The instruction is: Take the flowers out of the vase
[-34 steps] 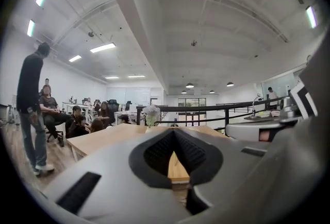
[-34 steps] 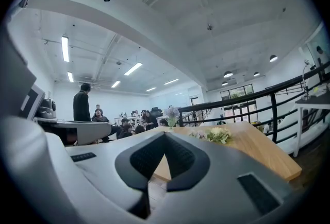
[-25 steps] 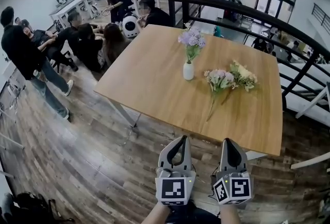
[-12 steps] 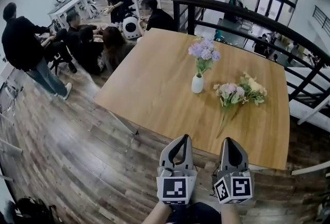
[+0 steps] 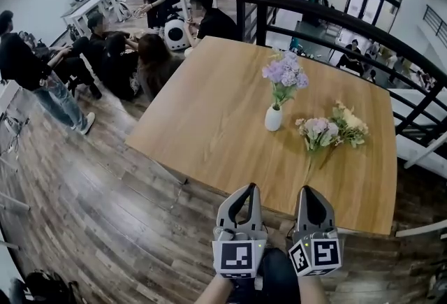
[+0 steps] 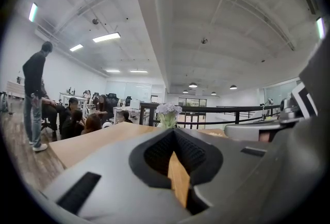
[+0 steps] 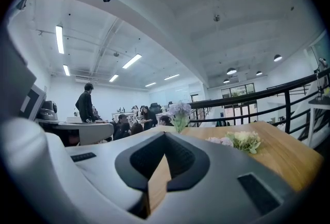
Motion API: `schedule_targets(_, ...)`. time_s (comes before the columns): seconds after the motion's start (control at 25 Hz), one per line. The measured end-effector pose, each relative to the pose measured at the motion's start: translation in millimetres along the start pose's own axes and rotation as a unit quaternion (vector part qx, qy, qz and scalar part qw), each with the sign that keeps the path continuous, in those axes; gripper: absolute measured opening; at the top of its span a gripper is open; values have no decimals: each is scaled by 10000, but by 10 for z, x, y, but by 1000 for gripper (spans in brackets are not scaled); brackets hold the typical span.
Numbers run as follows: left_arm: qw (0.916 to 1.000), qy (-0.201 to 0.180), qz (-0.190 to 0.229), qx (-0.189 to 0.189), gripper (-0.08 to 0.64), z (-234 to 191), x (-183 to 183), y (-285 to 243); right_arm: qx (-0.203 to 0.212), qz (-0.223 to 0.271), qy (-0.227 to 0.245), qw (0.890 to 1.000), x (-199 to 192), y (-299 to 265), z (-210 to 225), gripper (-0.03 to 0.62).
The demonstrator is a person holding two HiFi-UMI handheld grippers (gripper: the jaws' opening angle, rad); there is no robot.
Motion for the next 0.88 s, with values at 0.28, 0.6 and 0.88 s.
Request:
schedule_targets(0.28,9997,77,-95,210,33,-133,-39,-157,153,-73,-25,9999,-46,-242,31,-9)
schedule_targets(0.6,9992,60,-129,379,32,-169,-7,-470,319,-54,-29,9995,-20,-592,193,-9)
schedule_targets(0.88,9990,10,-107,427,32,-101,79,-933,389,1,-75,9992,7,-948,499,-9)
Point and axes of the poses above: the fingertips, and each gripper's own axes: y backward along the fingers, z to its right, x out of its top, the point moved 6 cm from there along y, backward along the fingers, and after that the axes turned 10 degrees about y, right-handed, at the moved point
